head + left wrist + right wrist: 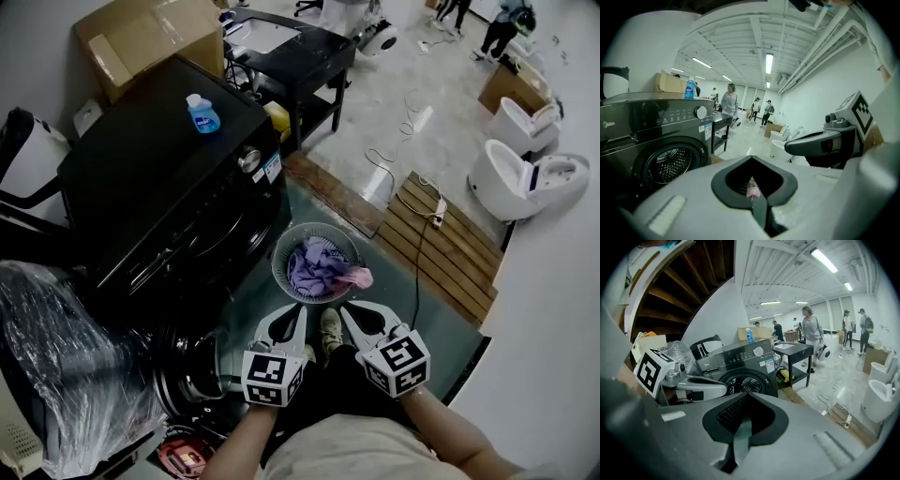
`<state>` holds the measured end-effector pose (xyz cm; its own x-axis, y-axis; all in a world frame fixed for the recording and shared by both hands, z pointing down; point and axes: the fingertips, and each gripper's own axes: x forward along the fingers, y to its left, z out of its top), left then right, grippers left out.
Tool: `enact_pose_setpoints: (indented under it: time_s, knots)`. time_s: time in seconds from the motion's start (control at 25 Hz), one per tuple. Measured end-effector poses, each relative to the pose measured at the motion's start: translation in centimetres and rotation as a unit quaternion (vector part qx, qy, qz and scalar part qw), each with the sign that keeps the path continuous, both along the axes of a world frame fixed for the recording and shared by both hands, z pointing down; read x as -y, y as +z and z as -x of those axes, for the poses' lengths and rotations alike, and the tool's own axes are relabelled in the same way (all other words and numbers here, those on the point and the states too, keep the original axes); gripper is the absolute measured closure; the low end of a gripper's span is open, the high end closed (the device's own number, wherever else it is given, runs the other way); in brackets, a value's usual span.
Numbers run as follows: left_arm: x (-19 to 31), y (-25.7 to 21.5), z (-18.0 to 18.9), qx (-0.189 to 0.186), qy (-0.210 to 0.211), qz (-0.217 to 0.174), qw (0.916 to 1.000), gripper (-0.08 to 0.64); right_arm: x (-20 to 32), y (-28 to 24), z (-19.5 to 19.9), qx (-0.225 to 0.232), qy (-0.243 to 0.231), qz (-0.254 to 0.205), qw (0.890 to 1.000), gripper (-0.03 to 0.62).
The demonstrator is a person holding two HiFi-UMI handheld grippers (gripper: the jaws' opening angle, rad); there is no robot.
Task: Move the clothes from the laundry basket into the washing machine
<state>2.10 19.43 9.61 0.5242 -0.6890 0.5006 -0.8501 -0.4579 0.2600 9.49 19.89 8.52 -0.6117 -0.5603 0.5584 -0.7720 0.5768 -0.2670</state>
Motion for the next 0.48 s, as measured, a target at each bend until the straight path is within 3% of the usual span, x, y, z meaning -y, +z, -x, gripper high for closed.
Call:
enact_pose_setpoints:
  time_s: [0.48]
  knots:
    - [5.0, 5.0, -1.3, 0.025, -0.035, 0.049, 0.9979, 0.558, 5.5, 5.3, -3.2, -0.016, -0.028, 0.042, 0.999, 0.569]
